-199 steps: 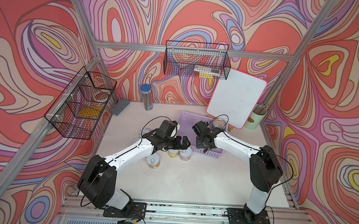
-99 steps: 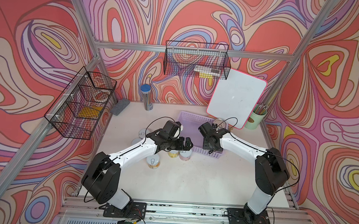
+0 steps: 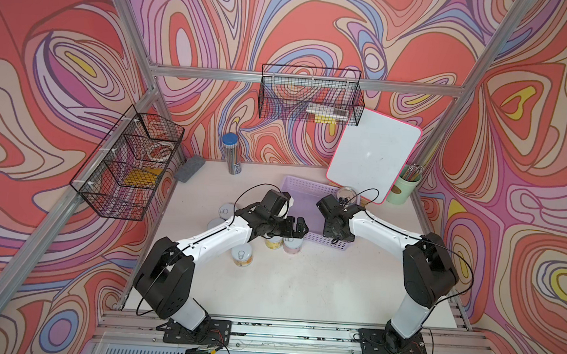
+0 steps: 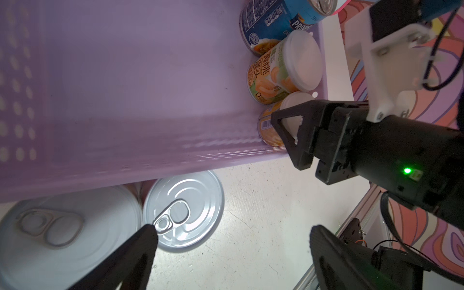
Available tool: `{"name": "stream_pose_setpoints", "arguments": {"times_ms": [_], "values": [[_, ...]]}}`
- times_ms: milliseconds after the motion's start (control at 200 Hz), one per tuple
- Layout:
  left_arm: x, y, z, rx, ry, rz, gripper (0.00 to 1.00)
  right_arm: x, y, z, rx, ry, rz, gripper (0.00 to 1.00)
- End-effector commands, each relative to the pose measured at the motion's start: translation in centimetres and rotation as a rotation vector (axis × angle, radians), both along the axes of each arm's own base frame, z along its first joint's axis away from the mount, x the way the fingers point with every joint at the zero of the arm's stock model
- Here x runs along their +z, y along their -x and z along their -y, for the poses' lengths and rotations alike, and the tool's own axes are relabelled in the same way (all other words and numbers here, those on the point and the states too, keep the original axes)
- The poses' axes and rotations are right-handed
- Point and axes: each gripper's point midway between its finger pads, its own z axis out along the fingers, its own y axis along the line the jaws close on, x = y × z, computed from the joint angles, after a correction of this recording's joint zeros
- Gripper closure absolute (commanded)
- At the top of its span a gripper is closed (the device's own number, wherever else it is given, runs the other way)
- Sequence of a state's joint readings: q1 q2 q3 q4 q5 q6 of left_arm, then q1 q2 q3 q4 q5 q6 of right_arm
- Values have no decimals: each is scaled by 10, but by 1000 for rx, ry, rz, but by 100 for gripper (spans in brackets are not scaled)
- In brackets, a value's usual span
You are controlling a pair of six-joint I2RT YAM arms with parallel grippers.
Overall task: Put the canned food in the basket
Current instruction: Place the canned food in the basket.
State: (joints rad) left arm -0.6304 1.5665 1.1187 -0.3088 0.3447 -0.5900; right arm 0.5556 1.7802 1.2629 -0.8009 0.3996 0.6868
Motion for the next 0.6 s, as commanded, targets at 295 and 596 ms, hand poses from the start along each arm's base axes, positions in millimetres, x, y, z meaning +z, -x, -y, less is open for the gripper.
{"name": "stream_pose_setpoints", "arguments": {"times_ms": [295,596], "values": [[0,5,30,-98,16,14,1,6,1,19,-53,6,28,37],[0,7,28,-99,2,19,1,9,0,17,-47,-8,31,22]]}}
